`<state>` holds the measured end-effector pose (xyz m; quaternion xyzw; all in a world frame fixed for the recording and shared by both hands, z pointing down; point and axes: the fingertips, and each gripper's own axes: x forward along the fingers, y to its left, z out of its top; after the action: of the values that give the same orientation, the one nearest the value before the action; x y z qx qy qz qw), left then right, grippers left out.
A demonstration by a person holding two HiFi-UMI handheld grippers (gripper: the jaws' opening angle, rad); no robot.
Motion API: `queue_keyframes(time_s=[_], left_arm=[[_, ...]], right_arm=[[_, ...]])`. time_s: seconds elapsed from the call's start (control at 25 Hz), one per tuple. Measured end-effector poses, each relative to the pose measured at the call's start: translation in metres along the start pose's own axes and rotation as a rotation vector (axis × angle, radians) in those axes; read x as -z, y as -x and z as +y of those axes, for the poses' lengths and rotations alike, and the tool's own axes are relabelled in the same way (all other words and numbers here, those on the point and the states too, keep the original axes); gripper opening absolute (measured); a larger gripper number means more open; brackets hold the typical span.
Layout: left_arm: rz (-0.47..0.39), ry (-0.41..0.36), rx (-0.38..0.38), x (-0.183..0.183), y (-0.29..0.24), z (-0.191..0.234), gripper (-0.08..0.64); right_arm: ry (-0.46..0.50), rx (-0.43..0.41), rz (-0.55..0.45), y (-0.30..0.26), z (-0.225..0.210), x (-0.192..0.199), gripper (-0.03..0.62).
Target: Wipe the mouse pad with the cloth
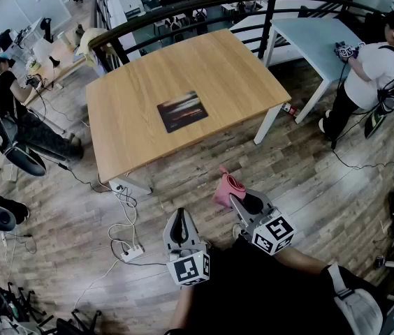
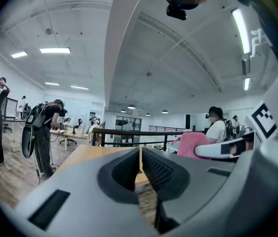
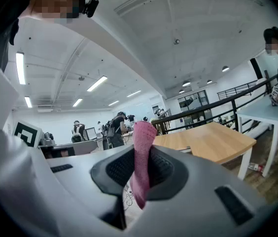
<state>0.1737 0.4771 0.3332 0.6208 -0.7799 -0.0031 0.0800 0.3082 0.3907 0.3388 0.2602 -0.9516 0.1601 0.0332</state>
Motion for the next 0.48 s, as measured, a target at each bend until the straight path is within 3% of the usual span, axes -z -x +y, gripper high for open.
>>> queue_keyframes(time_s=[0.48], left_arm=[[-0.001, 0.008, 0.0, -0.0056, -0.0014, 0.0081, 0.034]], right_arm=[[0.004, 0.005, -0.003, -0.0058, 0.0042, 0.0005, 0.063]])
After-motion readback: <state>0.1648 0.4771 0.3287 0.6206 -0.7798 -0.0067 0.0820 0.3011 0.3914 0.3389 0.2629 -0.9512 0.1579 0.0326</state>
